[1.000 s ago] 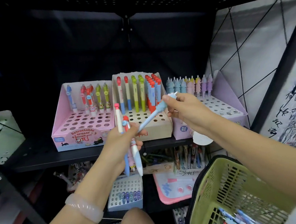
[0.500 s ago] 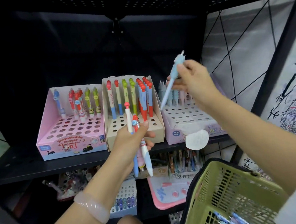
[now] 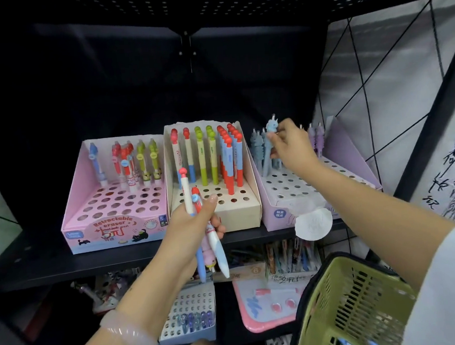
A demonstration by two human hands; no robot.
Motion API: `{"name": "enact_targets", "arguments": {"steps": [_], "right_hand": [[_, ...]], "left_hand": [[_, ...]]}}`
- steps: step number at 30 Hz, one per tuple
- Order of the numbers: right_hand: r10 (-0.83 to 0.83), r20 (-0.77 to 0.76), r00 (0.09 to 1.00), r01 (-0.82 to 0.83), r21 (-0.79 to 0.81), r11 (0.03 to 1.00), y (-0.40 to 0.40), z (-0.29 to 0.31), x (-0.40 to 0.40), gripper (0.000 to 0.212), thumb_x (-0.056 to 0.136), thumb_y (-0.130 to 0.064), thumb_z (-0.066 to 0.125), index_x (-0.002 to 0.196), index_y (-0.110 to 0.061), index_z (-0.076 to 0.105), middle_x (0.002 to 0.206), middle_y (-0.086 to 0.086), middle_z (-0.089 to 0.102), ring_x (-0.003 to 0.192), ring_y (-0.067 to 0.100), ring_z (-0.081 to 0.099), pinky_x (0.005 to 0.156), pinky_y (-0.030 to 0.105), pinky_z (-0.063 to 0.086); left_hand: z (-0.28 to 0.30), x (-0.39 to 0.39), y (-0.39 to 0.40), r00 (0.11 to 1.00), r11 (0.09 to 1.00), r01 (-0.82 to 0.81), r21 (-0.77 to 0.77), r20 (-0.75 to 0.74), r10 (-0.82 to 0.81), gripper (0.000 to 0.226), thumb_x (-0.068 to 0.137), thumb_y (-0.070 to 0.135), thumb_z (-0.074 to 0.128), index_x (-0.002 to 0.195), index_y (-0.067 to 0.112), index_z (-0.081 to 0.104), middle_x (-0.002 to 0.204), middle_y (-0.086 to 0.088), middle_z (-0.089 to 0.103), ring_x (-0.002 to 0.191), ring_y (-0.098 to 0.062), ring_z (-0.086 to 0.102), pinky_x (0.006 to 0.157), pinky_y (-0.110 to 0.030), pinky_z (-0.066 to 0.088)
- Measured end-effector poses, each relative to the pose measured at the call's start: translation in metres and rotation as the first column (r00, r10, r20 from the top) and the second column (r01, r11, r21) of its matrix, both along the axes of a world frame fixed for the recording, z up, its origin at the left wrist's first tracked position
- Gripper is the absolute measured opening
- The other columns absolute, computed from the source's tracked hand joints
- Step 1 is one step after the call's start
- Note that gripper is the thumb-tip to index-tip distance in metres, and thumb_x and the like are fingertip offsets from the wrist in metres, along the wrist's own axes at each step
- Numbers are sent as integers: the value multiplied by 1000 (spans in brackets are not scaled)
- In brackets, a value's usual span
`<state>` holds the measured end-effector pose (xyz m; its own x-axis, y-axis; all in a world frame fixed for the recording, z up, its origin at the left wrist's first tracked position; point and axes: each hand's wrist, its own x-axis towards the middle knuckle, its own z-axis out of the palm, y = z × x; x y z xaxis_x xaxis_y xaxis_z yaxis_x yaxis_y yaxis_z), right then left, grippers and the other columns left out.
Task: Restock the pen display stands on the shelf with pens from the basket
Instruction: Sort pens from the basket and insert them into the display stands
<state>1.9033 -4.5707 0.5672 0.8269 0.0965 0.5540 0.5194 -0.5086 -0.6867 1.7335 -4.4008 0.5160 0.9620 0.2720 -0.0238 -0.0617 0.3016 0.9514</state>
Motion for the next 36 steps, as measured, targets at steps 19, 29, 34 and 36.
{"name": "enact_targets", "arguments": {"steps": [19,29,34,36], "right_hand": [[169,-13,986,-169,-117,979,23,7,-83,9,91,-17,57,88,-20,65,71,-16,59,63,-6,53,58,3,40],[503,-614,608,-548,132,826,64,0,-126,27,85,-35,66,59,-25,67,58,-14,57,51,2,47,52,17,44],[540,-557,631,-583,118,804,76,2,-130,22,85,-29,67,66,-17,65,60,-10,61,60,4,56,60,21,49],[551,-523,650,-587,114,801,81,3,-131,19,87,-27,64,72,-14,67,67,-6,64,63,2,59,59,19,50]], "left_hand": [[-2,-14,14,987,990,117,-81,120,-107,21,92,22,51,96,3,57,64,-12,68,58,-21,67,55,-25,55],[-4,-24,15,972,979,165,119,151,-182,39,71,38,58,97,8,56,60,-9,67,50,-19,64,49,-25,52],[-3,-32,25,967,971,164,175,168,-193,37,75,40,54,95,8,59,66,-11,70,52,-19,65,51,-25,53],[-1,-35,32,973,978,124,170,174,-153,39,79,41,49,94,7,61,70,-11,72,56,-20,67,52,-25,54]]}}
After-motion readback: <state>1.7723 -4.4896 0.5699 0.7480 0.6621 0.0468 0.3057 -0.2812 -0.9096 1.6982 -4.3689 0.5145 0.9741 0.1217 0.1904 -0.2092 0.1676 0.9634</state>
